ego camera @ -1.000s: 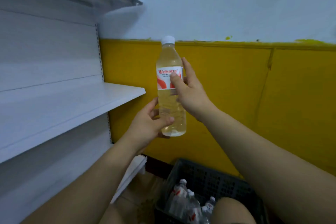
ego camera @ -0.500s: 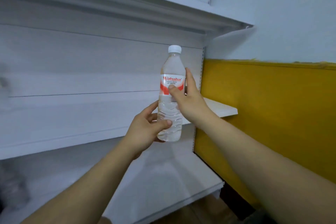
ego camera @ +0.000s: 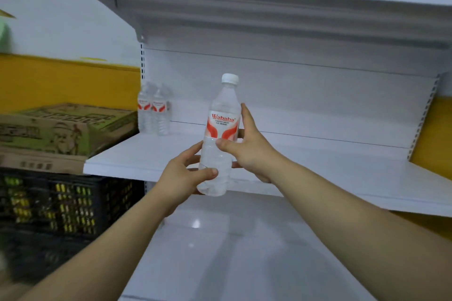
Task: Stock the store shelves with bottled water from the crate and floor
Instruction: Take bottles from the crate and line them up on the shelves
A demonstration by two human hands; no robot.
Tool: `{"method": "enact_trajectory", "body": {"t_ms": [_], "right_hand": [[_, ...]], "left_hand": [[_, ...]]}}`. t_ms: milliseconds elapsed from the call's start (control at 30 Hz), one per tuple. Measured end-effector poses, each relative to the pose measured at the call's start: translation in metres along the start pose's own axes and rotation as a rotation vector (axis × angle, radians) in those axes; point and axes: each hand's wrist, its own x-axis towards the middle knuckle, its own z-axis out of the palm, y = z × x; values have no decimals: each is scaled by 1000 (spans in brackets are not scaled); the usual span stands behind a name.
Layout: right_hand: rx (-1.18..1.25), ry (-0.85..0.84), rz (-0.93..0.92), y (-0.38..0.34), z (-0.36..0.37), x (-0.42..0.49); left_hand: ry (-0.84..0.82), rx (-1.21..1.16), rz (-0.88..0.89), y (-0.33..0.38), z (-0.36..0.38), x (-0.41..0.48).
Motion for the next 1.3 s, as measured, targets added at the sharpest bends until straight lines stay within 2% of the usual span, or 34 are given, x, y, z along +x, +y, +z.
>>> {"method": "enact_trajectory", "body": {"t_ms": [167, 367, 567, 733, 933, 1300], "right_hand": [[89, -16, -35, 9, 39, 52], [130, -23, -53, 34, 77, 127], [97, -46, -10, 74, 98, 199], [85, -22, -25, 101, 111, 249], [-60, -103, -68, 131, 120, 266], [-186, 46, -80, 175, 163, 360]], "left_hand": [[64, 96, -36, -6, -43, 34], [72, 342, -129, -22, -91, 97], [-3, 936, -385, -70, -142, 160], [-8, 1330, -426, -95, -169, 198], [-97, 1439, -491, -112, -176, 215], [-111, 1445, -485, -116, -180, 215]]}}
